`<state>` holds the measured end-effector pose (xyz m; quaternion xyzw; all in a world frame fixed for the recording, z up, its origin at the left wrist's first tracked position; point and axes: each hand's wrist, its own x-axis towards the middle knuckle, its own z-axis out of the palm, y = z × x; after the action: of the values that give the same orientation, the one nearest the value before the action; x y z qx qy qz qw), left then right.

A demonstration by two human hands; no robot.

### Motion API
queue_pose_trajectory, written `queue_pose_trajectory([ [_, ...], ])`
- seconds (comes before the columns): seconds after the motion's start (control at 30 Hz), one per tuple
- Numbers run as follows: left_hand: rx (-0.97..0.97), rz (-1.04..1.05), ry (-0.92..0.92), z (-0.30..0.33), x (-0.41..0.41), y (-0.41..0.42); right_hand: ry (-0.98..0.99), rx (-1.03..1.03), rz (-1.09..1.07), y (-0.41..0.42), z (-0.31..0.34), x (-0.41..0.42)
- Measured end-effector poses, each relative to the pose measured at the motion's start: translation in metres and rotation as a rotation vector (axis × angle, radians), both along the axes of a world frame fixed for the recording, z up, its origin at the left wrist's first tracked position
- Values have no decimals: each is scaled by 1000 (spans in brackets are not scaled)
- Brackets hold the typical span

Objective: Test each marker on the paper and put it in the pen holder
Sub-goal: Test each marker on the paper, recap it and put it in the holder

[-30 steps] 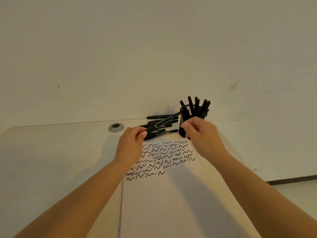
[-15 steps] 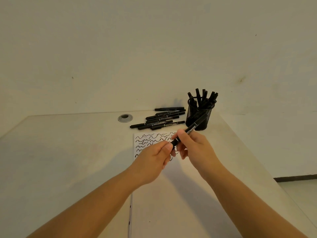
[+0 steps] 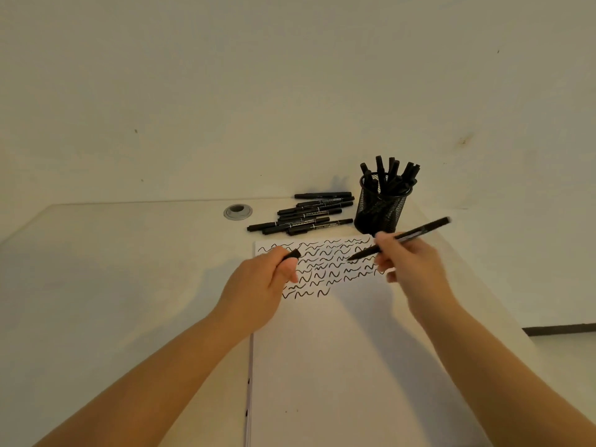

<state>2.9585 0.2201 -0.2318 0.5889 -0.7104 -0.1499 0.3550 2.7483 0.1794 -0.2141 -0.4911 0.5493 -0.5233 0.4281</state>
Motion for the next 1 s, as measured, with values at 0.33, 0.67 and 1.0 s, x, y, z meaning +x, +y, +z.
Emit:
queue_pose_trajectory([
  [0.33, 59, -8, 4, -25, 5, -14, 171, -19, 55, 1, -37, 8],
  [0.67, 115, -27, 111, -26, 7, -12, 255, -79, 80, -1, -43, 8],
  [1.0, 117, -33, 44, -26, 6, -11, 115, -171, -1, 5, -36, 4],
])
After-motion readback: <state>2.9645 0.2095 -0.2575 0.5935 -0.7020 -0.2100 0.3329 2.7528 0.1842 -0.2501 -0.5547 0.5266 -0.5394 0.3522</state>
